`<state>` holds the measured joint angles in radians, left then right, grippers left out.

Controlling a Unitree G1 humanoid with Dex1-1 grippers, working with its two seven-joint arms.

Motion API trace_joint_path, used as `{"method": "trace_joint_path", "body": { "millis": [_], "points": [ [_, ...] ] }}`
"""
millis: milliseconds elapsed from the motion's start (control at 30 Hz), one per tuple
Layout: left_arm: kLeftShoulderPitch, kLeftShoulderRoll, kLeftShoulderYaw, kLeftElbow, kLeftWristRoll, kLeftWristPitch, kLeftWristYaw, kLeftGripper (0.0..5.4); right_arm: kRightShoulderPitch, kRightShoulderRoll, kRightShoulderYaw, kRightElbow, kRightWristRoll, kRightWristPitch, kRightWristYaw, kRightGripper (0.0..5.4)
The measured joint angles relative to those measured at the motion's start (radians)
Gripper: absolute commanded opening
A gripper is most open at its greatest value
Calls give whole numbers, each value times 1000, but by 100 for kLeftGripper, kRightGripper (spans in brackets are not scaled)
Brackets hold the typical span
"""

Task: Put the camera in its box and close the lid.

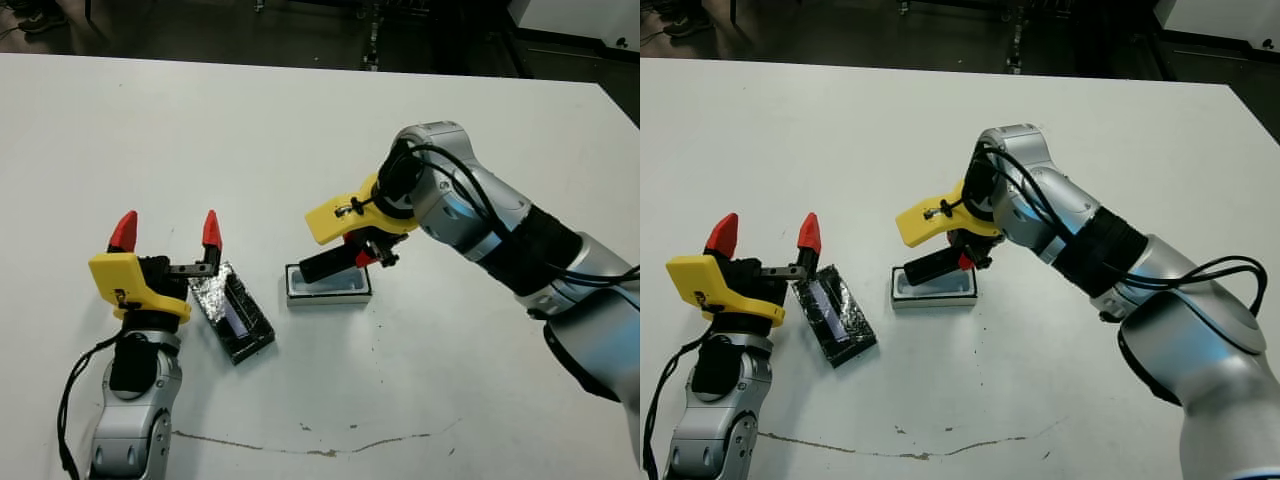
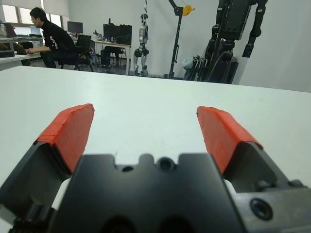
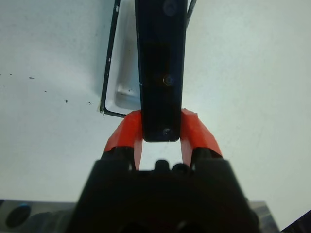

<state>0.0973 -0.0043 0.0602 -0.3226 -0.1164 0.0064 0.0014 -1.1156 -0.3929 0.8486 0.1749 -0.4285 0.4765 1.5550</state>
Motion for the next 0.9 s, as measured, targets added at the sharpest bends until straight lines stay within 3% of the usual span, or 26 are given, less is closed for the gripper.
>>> {"method": "trace_joint_path", "body": {
  "millis": [900],
  "points": [
    [10, -3, 1, 0, -16, -4, 2, 540, 21, 21, 30, -23, -51, 20, 24, 167]
  ]
}}
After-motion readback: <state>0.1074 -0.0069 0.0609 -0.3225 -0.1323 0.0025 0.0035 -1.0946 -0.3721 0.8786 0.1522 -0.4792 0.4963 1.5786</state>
